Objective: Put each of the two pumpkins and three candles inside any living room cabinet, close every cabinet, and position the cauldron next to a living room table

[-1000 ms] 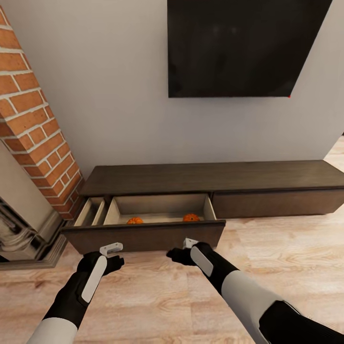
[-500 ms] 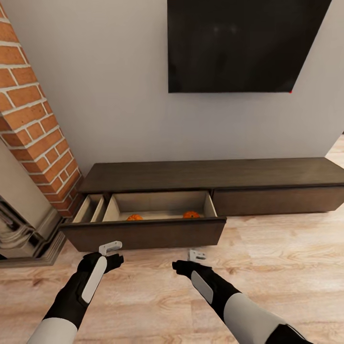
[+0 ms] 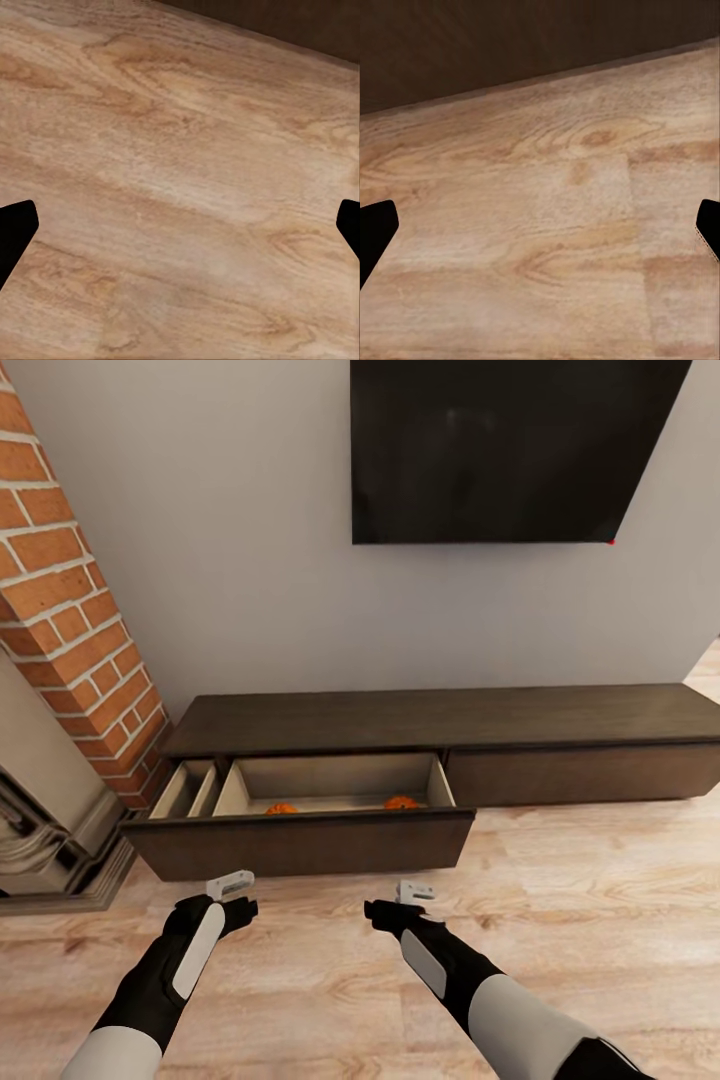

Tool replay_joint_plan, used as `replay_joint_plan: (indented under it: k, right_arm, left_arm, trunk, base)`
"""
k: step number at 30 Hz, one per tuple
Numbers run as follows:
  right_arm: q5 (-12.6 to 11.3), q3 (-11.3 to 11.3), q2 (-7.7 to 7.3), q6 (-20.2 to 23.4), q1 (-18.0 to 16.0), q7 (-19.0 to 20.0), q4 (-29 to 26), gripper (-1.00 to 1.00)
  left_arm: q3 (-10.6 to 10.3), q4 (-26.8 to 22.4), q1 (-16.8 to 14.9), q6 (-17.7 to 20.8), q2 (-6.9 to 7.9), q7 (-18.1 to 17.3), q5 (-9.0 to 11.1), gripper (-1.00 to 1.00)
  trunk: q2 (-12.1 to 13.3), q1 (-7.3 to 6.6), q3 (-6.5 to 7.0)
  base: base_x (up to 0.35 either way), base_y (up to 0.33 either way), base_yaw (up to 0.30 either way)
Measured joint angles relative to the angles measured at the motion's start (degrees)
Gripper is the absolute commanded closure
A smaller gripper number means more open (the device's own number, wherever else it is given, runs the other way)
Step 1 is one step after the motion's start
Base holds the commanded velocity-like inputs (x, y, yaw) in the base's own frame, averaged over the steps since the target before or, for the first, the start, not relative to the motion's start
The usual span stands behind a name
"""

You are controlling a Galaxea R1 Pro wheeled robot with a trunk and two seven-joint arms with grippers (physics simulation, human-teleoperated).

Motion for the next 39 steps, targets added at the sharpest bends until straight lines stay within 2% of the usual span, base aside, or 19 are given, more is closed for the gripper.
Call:
replay_joint_plan:
  k: [3,6,10,18,21,22,25,27,29,32,39]
  right_arm:
    - [0.39,0.03,0.09,-1.93,-0.02,-1.51,0.06,-1.00]
    - [0.69,0.06,0.09,-6.05,-0.01,-5.66,0.05,-1.00]
    - [0.86,0.09,0.00,-11.71,0.00,-9.32,0.89,-1.00]
    - [1.12,0.11,-0.40,-18.84,-0.07,-10.30,5.45,-1.00]
    - [1.14,0.14,-0.43,-19.84,-0.08,-10.33,5.95,-1.00]
    - [1.17,0.17,-0.44,-20.32,-0.09,-10.33,6.07,-1.00]
    - [1.39,0.33,-0.45,-21.51,-0.09,-10.24,6.15,-1.00]
    - [3.10,1.55,-0.45,-23.31,-0.09,-10.18,6.21,-1.00]
    - [5.08,2.60,-0.45,-24.98,-0.09,-10.16,6.25,-1.00]
    - [6.49,3.15,-0.45,-26.44,-0.08,-10.15,6.26,-1.00]
    - [7.45,3.47,-0.46,-27.39,-0.08,-10.10,6.17,-1.00]
  left_arm:
    - [-0.02,0.00,0.00,-0.52,-0.08,-0.04,-0.01,-1.00]
    - [-0.05,0.01,0.00,-1.00,-0.20,-0.02,-0.06,-1.00]
    - [-0.82,-0.04,0.02,-2.75,-0.17,-0.05,-0.11,-1.00]
    - [-3.41,0.03,0.01,-6.40,-0.19,-0.01,-0.19,-1.00]
    - [-3.72,0.04,0.01,-8.66,-0.19,-0.07,-0.20,-1.00]
    - [-4.14,0.04,0.02,-10.62,-0.16,-0.13,-0.20,-1.00]
    - [-6.39,0.05,0.12,-13.73,0.00,-0.21,-0.47,-1.00]
    - [-9.16,0.30,0.22,-15.83,0.09,-0.19,-0.89,-1.00]
    - [-10.50,0.76,0.26,-17.43,0.17,-0.20,-1.11,-1.00]
    - [-11.13,1.48,0.27,-19.47,0.30,-0.25,-1.03,-1.00]
    - [-11.60,4.61,0.28,-24.36,0.39,-0.41,-1.19,-1.00]
  trunk:
    - [-1.20,0.66,-0.54]
    - [-2.41,1.32,-1.08]
    - [-4.01,2.20,-1.80]
    - [-7.22,3.96,-3.23]
    - [-8.42,4.61,-3.77]
    - [-8.82,4.83,-3.95]
    - [-10.03,5.49,-4.49]
    - [-10.83,5.93,-4.85]
    - [-11.63,6.37,-5.21]
    - [-12.83,7.03,-5.75]
    - [-15.64,8.57,-7.00]
  base:
    - [0.000,0.000,0.000]
    - [0.000,0.000,0.000]
    - [0.000,0.000,0.000]
    - [0.000,0.000,0.000]
    - [0.000,0.000,0.000]
    - [0.000,0.000,0.000]
    - [0.000,0.000,0.000]
    - [0.000,0.000,0.000]
    - [0.000,0.000,0.000]
    - [0.000,0.000,0.000]
    - [0.000,0.000,0.000]
